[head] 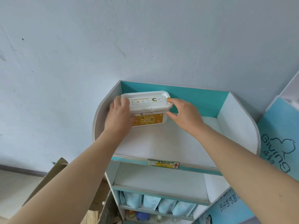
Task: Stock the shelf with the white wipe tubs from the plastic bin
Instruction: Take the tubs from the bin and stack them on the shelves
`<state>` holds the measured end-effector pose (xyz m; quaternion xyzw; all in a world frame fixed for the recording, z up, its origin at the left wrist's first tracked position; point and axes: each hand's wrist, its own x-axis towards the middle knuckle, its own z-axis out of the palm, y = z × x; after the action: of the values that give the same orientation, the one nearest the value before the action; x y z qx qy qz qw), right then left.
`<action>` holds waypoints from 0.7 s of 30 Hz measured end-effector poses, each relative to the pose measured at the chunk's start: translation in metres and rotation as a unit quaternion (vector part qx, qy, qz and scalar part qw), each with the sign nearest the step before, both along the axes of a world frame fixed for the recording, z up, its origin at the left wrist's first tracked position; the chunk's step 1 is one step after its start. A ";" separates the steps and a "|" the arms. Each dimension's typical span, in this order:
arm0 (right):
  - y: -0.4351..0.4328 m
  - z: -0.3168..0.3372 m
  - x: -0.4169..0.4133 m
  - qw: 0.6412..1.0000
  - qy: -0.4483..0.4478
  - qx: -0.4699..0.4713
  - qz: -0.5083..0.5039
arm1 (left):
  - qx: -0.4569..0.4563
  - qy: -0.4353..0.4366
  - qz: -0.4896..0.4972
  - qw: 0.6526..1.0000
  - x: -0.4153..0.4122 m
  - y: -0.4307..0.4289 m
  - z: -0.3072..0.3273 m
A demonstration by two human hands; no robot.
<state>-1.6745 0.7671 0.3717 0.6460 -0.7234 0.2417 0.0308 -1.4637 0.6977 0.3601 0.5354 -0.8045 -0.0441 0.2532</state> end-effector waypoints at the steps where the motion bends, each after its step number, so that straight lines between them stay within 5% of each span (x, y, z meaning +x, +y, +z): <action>1: 0.007 0.002 0.000 1.000 0.012 0.003 -0.003 | -0.036 -0.026 -0.004 0.999 -0.001 0.005 0.003; 5: 0.044 0.018 -0.003 0.998 0.048 0.001 -0.031 | -0.098 -0.056 -0.064 0.992 -0.012 0.036 0.022; 12: 0.159 0.028 -0.032 0.993 0.063 -0.016 -0.102 | -0.071 0.010 -0.213 0.974 -0.063 0.115 0.028; 21: 0.355 -0.006 -0.100 0.957 -0.004 0.020 -0.289 | -0.044 0.008 -0.439 0.898 -0.193 0.243 -0.010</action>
<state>-1.7748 1.1220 0.3655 0.4092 -0.8838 0.2108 0.0838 -1.6569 0.9404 0.3504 0.1162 -0.9568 -0.1200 0.2380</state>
